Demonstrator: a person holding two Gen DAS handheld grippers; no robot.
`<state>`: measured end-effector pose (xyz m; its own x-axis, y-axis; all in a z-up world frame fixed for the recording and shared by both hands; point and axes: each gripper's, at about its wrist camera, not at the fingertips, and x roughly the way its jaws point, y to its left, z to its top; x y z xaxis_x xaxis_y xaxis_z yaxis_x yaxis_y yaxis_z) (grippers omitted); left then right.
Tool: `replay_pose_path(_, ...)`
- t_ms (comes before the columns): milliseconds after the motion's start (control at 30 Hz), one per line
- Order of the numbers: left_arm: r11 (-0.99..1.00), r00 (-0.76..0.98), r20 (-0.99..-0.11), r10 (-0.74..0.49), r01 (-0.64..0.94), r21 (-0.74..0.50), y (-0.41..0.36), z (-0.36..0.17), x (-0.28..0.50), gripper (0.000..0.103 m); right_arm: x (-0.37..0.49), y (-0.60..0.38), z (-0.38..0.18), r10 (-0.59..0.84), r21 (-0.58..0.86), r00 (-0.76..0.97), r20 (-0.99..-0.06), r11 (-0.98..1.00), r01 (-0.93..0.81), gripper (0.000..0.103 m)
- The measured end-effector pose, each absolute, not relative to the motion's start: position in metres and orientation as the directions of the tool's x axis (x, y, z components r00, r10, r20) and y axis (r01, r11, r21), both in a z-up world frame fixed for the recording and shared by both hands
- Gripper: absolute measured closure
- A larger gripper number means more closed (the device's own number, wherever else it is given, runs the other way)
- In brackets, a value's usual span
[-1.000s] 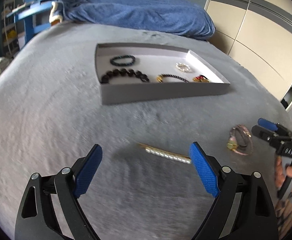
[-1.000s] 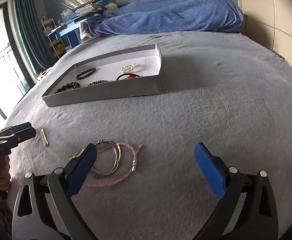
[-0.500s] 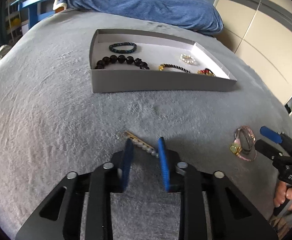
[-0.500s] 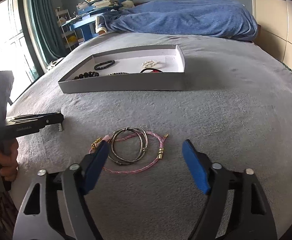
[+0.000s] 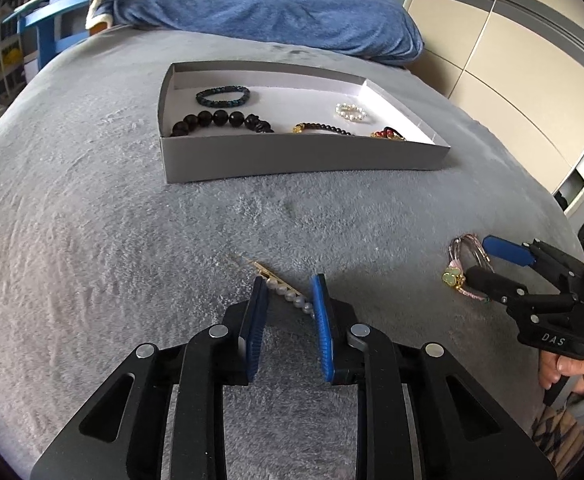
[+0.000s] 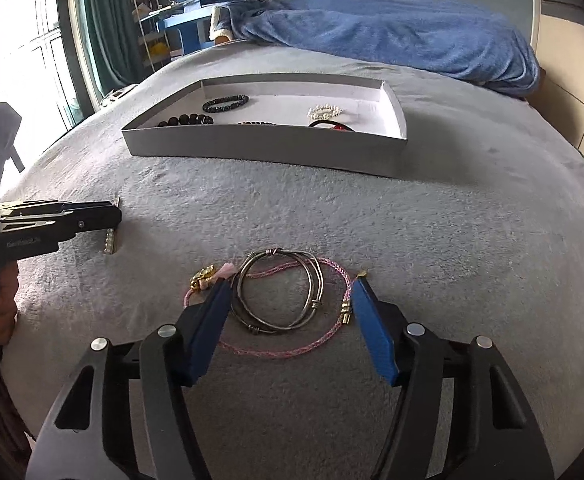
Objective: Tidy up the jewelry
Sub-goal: 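Close the left tool on the pearl bar hair clip while the right tool grasps the silver hoop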
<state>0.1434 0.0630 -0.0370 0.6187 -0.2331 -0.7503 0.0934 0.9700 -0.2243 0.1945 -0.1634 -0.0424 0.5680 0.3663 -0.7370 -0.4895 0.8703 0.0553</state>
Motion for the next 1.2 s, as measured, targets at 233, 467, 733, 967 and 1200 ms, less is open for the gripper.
replay_pose_path(233, 0.976, 0.619, -0.756, -0.212, 0.097, -0.195, 0.059, -0.037, 0.144, 0.075, 0.193, -0.165, -0.043, 0.382, 0.071, 0.565, -0.731, 0.866, -0.494, 0.058)
replay_pose_path(467, 0.977, 0.624, -0.753, -0.209, 0.093, -0.194, 0.06, -0.036, 0.142, 0.075, 0.202, -0.187, -0.042, 0.373, 0.134, 0.576, -0.727, 0.901, -0.413, 0.086)
replay_pose_path(733, 0.975, 0.623, -0.751, -0.216, 0.092, -0.204, 0.061, -0.037, 0.142, 0.075, 0.201, -0.19, -0.039, 0.385, 0.148, 0.581, -0.717, 0.899, -0.413, 0.094)
replay_pose_path(967, 0.975, 0.624, -0.751, -0.217, 0.092, -0.204, 0.061, -0.037, 0.141, 0.075, 0.2, -0.199, -0.034, 0.35, 0.132, 0.621, -0.701, 0.92, -0.369, 0.094)
replay_pose_path(1200, 0.975, 0.624, -0.752, -0.215, 0.092, -0.202, 0.061, -0.037, 0.141, 0.075, 0.197, -0.191, -0.029, 0.383, 0.126, 0.62, -0.685, 0.9, -0.416, 0.091)
